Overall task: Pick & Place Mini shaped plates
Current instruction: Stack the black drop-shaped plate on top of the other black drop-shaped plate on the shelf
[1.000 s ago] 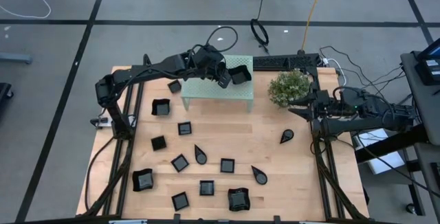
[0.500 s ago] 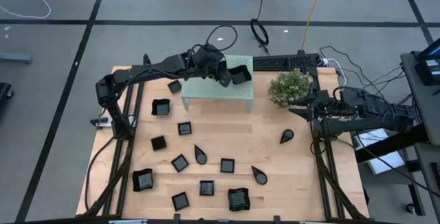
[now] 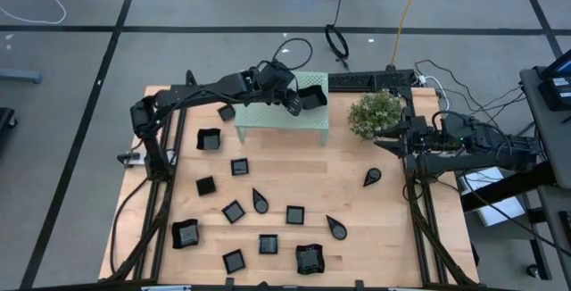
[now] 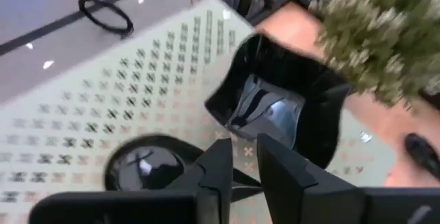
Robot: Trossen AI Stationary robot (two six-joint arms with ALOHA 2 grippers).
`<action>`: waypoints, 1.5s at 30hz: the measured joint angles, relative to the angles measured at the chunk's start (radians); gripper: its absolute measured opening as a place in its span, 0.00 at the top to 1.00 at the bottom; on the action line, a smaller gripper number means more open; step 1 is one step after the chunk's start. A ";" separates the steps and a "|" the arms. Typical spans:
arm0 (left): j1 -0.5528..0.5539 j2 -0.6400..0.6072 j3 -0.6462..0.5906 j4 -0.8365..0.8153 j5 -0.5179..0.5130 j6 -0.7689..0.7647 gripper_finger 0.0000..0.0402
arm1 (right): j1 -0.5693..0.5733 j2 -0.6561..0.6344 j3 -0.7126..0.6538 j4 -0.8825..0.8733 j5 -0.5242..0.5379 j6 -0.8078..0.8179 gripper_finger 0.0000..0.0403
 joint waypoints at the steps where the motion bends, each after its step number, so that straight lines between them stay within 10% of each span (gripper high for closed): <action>1: 0.000 -0.010 0.000 0.005 -0.001 0.000 0.81 | 0.000 0.000 0.000 0.000 0.000 0.001 0.74; 15: -0.218 -0.171 0.000 -0.353 0.366 0.000 0.69 | 0.000 0.000 0.000 -0.007 -0.001 0.001 0.74; 22: -0.444 -0.155 -0.045 -0.553 0.306 0.123 0.69 | 0.000 0.000 0.000 -0.022 -0.001 -0.031 0.74; 45: -0.715 -0.156 -0.544 -0.112 0.119 1.025 0.69 | 0.000 0.000 0.000 -0.026 0.001 -0.078 0.74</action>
